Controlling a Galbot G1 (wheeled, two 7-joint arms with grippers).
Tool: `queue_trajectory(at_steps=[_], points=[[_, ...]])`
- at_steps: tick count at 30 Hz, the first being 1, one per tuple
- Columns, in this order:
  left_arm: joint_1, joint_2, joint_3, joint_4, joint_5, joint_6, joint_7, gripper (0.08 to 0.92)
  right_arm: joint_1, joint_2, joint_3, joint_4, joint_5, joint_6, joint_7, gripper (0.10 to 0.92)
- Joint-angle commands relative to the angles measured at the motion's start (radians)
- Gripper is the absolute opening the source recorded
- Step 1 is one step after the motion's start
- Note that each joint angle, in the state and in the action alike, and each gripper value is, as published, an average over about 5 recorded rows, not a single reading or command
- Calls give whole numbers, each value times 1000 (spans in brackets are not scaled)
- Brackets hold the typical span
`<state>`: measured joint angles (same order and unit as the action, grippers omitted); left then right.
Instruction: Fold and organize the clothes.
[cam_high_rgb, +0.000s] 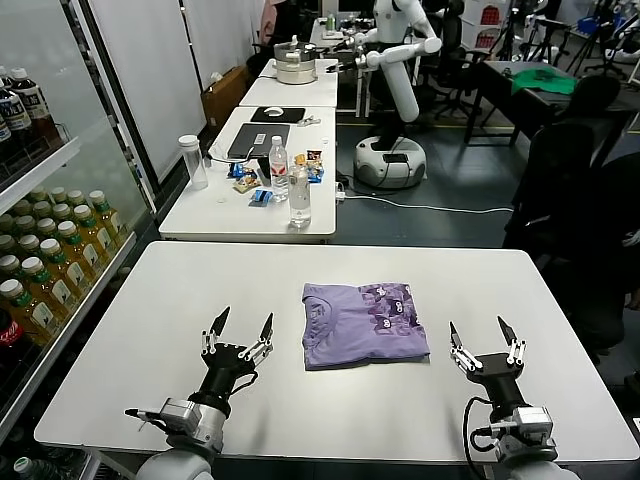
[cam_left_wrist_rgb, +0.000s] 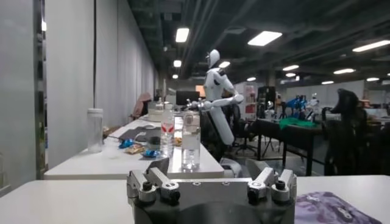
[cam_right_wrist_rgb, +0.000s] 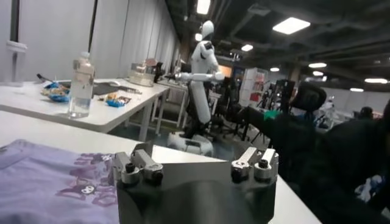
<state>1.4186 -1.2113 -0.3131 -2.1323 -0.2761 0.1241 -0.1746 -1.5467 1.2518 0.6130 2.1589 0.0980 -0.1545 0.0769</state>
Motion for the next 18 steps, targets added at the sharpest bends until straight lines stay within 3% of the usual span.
queue_trajectory(at_steps=[1,18], points=[[72,10,-14,-47,22,-26,25,823,-88,48,28,64,-69,63,0,823],[85,20,-12,-48,19,-33,26,823,-81,84,24,74,-114,44,27,823]])
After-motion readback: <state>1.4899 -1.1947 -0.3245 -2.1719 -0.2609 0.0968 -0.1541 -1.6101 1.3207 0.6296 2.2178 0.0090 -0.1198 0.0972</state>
